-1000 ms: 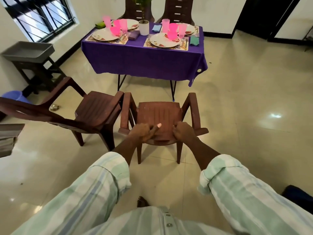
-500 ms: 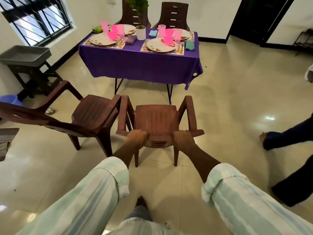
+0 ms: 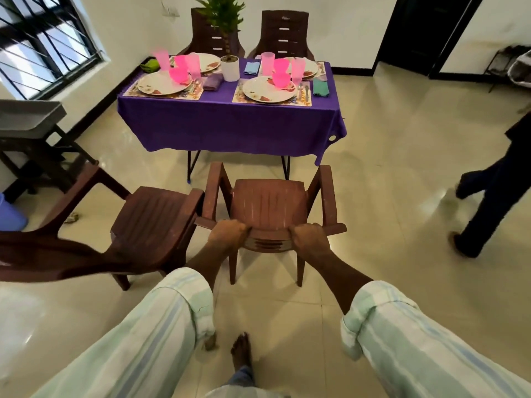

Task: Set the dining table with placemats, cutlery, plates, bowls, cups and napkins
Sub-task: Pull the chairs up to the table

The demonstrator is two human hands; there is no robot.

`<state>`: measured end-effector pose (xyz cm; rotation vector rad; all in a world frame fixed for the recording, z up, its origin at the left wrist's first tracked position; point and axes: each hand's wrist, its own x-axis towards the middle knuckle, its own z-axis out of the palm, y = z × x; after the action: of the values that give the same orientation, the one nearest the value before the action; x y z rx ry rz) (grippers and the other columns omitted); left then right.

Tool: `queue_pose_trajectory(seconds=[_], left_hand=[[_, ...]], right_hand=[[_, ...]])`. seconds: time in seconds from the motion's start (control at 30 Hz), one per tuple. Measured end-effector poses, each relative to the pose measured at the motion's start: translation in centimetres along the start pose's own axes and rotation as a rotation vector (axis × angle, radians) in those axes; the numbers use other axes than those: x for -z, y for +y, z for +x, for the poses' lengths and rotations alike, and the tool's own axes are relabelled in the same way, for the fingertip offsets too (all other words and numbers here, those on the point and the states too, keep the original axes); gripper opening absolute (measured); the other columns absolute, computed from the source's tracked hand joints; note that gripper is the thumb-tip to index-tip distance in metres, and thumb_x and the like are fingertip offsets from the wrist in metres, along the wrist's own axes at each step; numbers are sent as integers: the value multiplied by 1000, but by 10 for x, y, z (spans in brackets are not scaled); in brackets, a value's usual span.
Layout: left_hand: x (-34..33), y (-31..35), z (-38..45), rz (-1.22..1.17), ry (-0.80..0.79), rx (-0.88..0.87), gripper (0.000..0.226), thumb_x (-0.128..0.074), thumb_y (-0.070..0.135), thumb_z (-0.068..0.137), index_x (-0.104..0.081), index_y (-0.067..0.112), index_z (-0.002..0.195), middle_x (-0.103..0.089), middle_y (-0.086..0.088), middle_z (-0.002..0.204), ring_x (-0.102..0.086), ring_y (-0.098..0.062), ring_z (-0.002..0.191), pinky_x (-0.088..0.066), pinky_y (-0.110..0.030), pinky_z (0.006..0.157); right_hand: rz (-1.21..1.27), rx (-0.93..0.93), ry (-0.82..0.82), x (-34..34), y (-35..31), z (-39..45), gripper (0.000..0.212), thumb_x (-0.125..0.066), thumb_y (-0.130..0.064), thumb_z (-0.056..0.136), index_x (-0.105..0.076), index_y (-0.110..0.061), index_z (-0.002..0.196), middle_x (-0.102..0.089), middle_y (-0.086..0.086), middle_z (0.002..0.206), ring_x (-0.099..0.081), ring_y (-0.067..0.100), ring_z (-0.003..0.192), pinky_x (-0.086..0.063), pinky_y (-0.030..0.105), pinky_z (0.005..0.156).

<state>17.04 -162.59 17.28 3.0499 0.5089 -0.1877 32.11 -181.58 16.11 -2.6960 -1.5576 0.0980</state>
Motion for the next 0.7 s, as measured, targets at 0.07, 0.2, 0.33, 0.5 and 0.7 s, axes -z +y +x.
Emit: queue_pose_trajectory(seconds=[0.07,0.2,0.33,0.5,0.7], left_hand=[[4,-13,21,-7,13,-15,18,-50,28,93,-65,22,103,-70,-3,97,-68,-26,87,-55,-39,80],[11,-34,52,-32,4,-28,19,-47,26,93,-65,22,99,-70,-4,95,-67,-27,87,-55,-40,80],[13,-52,78,-43,10,-38,19,-45,25,95,-63,21,98,-69,-2,92,-67,-25,83,-56,-40,78],[17,-67,102,-32,16,-28,17,-49,25,93,-64,22,98,-70,-3,95,-68,-26,86,-56,-40,79],[23,-70,117,15,15,-36,16,-52,20,91,-66,19,98,-70,-5,94,-68,-27,85,-56,-40,80]], right_hand=[[-7,0,28,2,1,23,30,-48,-37,98,-59,-18,118,-70,6,104,-68,30,92,-51,36,86],[7,1,85,4,4,55,28,-47,-32,97,-62,-18,116,-71,7,101,-68,32,90,-50,36,86],[-2,-25,107,5,5,84,25,-48,-32,96,-64,-19,111,-72,6,96,-69,31,86,-50,36,84],[-25,-31,118,9,5,110,18,-53,-26,93,-66,-17,103,-73,8,92,-69,33,85,-47,39,87],[-73,-113,83,14,7,128,9,-58,-18,87,-67,-18,86,-71,6,80,-67,31,78,-44,37,81]])
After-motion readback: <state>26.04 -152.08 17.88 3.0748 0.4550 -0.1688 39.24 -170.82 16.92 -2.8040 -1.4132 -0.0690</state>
